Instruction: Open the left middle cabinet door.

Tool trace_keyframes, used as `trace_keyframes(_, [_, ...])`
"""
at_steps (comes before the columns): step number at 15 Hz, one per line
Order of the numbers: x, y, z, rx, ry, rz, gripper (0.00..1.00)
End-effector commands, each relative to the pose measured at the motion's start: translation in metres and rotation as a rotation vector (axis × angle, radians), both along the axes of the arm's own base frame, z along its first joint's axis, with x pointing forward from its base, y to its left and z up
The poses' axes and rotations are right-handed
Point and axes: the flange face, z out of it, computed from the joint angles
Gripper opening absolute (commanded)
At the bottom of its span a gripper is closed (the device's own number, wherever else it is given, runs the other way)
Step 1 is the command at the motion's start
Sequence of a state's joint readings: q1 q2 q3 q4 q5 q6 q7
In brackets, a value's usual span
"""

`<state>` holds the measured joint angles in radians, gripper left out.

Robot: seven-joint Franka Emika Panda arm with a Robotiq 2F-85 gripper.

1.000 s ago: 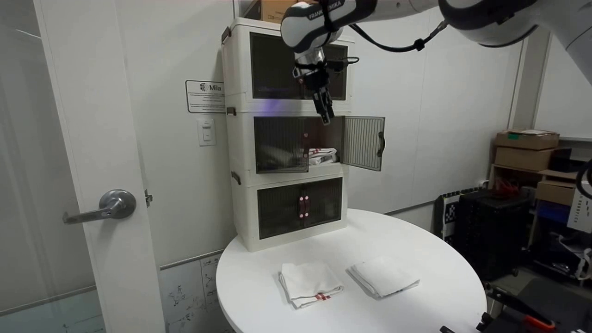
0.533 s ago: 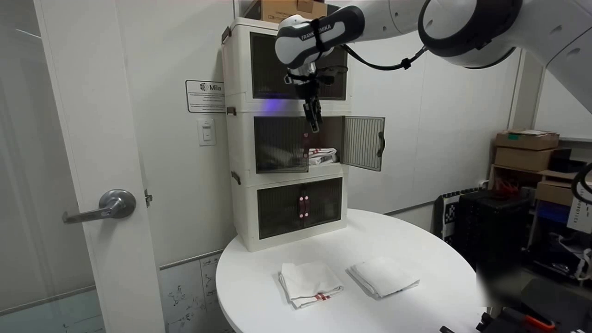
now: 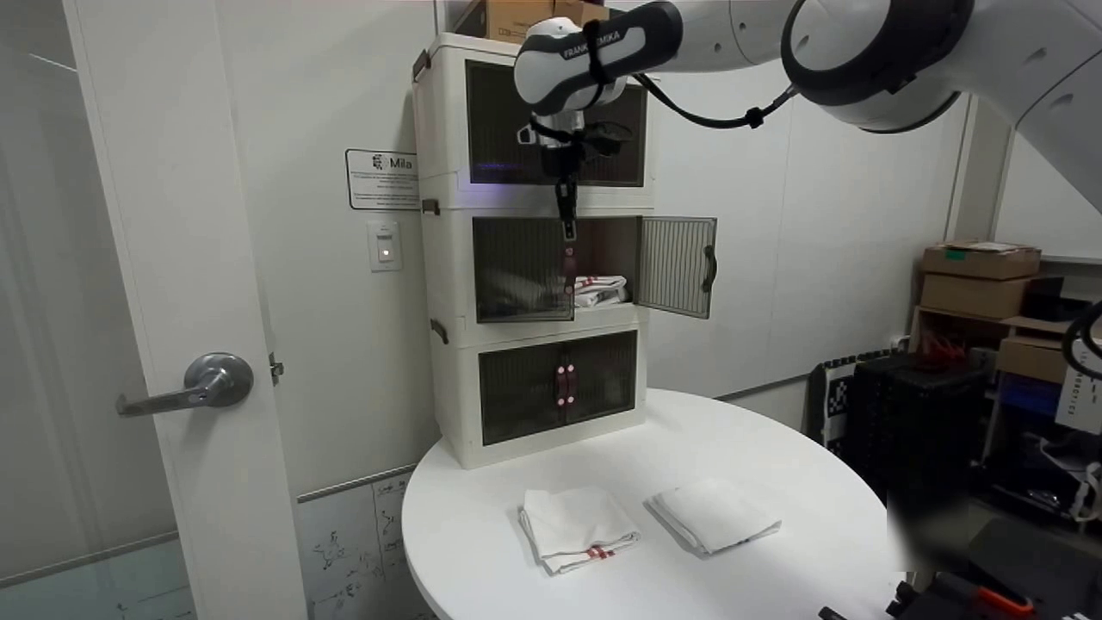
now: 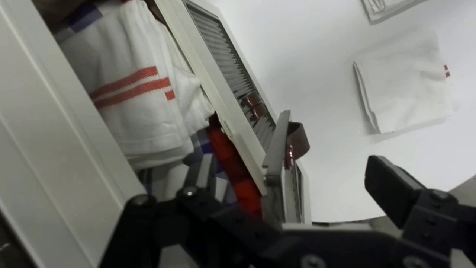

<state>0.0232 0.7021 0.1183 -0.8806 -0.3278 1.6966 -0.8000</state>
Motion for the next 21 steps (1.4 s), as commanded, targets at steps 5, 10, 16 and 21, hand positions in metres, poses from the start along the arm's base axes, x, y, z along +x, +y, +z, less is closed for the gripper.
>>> trace_keyframes(5, [-0.019,0.035,-0.029,0.088,0.295,0.200,1.00])
trace_keyframes(10, [-0.033,0.085,-0.034,0.051,0.367,0.217,1.00])
trace_keyframes(16, [-0.034,0.130,-0.030,0.088,0.277,0.030,1.00])
trace_keyframes(21, [-0.035,0.160,-0.028,0.123,0.191,-0.199,1.00])
